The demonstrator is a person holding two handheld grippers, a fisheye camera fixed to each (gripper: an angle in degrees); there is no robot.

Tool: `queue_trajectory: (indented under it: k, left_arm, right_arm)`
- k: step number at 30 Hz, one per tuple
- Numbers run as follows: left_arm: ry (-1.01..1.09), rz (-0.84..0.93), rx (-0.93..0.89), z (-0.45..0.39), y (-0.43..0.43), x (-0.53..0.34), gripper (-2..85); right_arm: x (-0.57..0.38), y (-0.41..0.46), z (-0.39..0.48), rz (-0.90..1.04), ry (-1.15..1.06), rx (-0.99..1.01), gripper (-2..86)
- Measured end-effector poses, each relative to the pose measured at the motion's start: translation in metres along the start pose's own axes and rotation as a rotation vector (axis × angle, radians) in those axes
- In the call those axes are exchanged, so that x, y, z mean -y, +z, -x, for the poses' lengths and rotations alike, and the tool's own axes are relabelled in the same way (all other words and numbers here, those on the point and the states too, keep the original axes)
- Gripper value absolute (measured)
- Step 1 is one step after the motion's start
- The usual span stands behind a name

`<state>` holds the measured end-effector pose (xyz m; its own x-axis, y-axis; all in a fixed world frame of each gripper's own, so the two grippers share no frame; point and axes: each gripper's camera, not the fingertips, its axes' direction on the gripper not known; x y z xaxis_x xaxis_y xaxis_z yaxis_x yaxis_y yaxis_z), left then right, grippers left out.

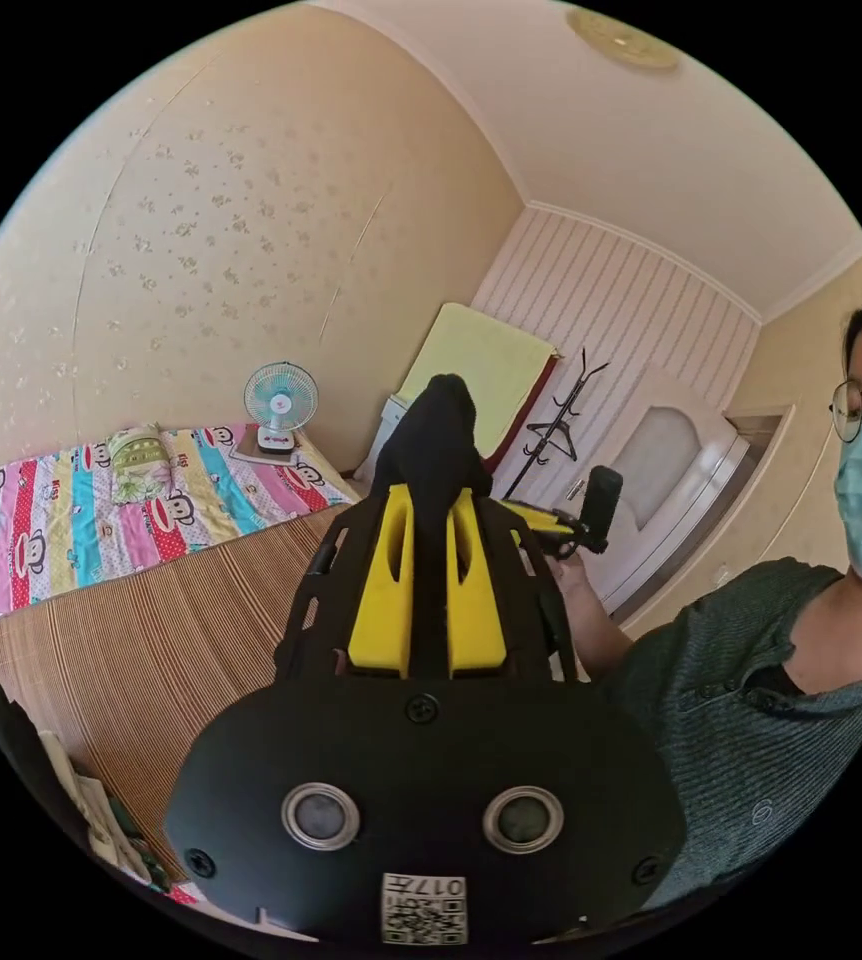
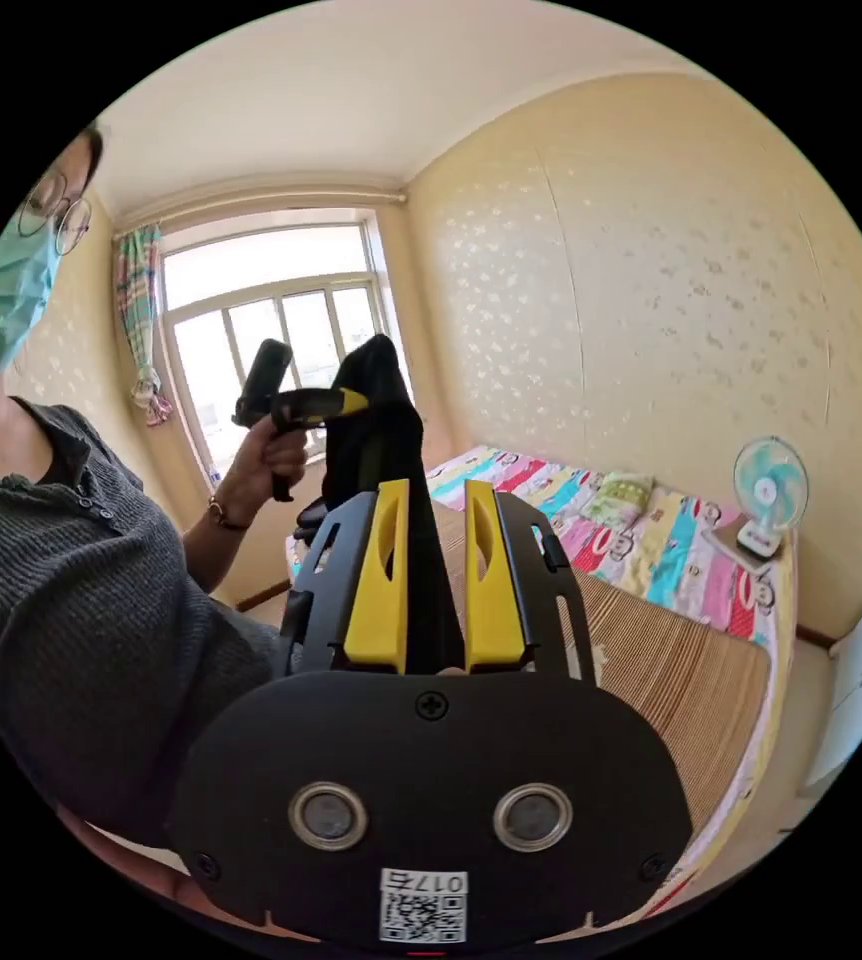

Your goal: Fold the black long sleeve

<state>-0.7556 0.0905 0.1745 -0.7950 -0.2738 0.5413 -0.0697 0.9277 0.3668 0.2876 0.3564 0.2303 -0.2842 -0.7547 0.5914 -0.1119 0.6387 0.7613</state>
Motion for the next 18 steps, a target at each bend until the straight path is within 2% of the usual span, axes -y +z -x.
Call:
queue_trajectory:
  k: [1,3,6,8,9,11,14,16,18]
  left_arm:
    - [-0.011,-0.02,-0.005,-0.002,-0.003,0.001,5.1]
    - [-0.048,-0.087,-0.012,-0.011,-0.012,0.003,5.1]
    - [-0.061,-0.146,0.021,-0.024,-0.016,0.005,5.1]
    - [-0.07,-0.168,0.051,-0.029,-0.019,0.006,5.1]
    - [-0.07,-0.168,0.065,-0.03,-0.021,0.007,5.2]
    - [-0.073,-0.165,0.078,-0.027,-0.029,0.008,5.3]
    - [-0.119,-0.185,0.094,-0.01,-0.052,0.0,5.7]
    - [-0.173,-0.19,0.1,0.005,-0.065,-0.011,5.5]
    - [-0.211,-0.181,0.022,0.023,-0.074,-0.027,5.2]
  right_arm:
    - [-0.017,0.01,-0.011,0.037,0.079,0.11,12.0]
    - [-0.038,0.029,-0.01,0.049,0.166,0.198,13.2]
    - [-0.046,0.074,0.017,0.128,0.143,0.312,13.2]
    - [-0.04,0.096,0.03,0.2,0.086,0.328,9.9]
    - [-0.035,0.099,0.033,0.222,0.073,0.224,5.1]
    - [-0.025,0.087,0.028,0.203,0.078,0.039,4.1]
    - [-0.005,0.034,0.009,0.027,0.12,-0.14,3.3]
    - [0.012,-0.019,0.006,-0.19,0.159,-0.267,2.9]
    - [0.03,-0.035,0.015,-0.233,0.16,-0.43,2.7]
